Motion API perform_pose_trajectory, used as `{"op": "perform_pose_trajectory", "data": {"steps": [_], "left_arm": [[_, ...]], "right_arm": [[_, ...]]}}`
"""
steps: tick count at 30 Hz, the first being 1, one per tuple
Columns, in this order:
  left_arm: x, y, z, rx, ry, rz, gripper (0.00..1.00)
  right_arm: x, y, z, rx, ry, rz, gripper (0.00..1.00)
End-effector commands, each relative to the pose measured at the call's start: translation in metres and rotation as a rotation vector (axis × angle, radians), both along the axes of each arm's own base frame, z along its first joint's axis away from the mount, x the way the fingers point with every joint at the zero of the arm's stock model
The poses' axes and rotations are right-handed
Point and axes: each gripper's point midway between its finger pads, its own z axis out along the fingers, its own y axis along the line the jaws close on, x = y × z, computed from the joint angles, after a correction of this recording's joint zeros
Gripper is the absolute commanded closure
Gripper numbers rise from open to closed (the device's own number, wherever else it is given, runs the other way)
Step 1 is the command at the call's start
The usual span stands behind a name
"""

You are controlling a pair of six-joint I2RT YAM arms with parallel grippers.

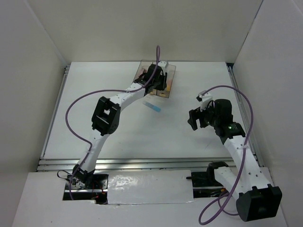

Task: Sort the stationery into containers
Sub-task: Place the stationery into the container

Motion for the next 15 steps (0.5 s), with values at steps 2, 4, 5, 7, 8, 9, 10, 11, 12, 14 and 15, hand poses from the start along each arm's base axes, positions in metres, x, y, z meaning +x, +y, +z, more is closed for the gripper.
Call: {"op": "perform_pose_trajectory", "data": {"steps": [2,4,5,7,8,9,10,11,12,14,15], "left_arm": [[-0.001,-0.029,0.009,-0.048,-0.051,-0.063,0.72],[0.001,-0.028,0.007,-0.055,-0.053,-0.06,0.61],[0.002,-0.026,0.003,-0.056,-0.047,-0.054,0.59],[0.006,-0.02,-0.002,-0.065,-0.033,-0.033,0.57],[0.01,-0.016,-0.002,-0.072,-0.029,-0.019,0.58],[0.011,-0.014,-0.003,-0.076,-0.028,-0.014,0.58],[0.013,-0.011,-0.003,-0.075,-0.027,-0.008,0.58],[0.017,-0.008,-0.001,-0.076,-0.034,-0.002,0.57],[0.022,-0.002,-0.001,-0.063,-0.043,0.027,0.5],[0.022,-0.002,0.002,-0.068,-0.049,0.012,0.36],[0.024,0.0,0.006,-0.074,-0.058,0.017,0.33]], "right_arm": [[0.007,0.011,0.011,0.032,-0.007,0.001,0.12],[0.009,0.014,0.011,0.033,-0.005,0.007,0.12],[0.009,0.016,0.011,0.036,-0.001,0.009,0.12],[0.01,0.021,0.009,0.033,0.004,0.02,0.12],[0.011,0.022,0.01,0.031,0.003,0.019,0.12],[0.012,0.025,0.008,0.027,0.006,0.024,0.12],[0.012,0.026,0.009,0.028,0.005,0.028,0.12],[0.013,0.027,0.009,0.029,0.005,0.028,0.12],[0.014,0.028,0.009,0.027,0.004,0.03,0.12],[0.015,0.031,0.009,0.025,0.006,0.039,0.12],[0.015,0.033,0.009,0.021,0.006,0.047,0.12]]}}
